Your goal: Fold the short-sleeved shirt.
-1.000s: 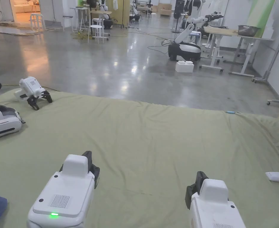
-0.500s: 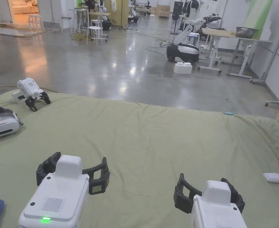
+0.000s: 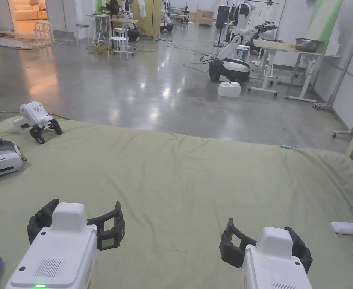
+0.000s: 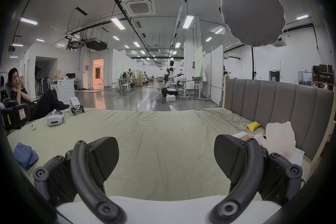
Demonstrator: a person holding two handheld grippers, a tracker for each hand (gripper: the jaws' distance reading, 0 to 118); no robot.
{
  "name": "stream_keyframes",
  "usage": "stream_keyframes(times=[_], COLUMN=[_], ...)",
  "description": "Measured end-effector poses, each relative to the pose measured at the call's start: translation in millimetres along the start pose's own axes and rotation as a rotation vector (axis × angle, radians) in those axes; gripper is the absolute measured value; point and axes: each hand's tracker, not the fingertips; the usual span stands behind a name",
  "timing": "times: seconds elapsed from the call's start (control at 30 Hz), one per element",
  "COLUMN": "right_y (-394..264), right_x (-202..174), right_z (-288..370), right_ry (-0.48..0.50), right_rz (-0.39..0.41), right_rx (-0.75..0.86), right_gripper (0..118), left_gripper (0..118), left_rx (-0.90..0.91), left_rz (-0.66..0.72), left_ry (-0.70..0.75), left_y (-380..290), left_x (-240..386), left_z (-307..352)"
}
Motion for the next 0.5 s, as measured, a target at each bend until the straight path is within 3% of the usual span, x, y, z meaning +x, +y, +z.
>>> stream_keyframes(times=[0.5], right_y=[10], right_x=[-12], right_z=[-18], right_ry=[-0.04], right_rz=[-0.104], right_rx=[-0.151], right_gripper=[107], left_gripper=[115], left_rx=[-0.021], left_rz=[0.01], left_ry=[-0.041], left_y=[5], left_x=[-1], left_z=[-6])
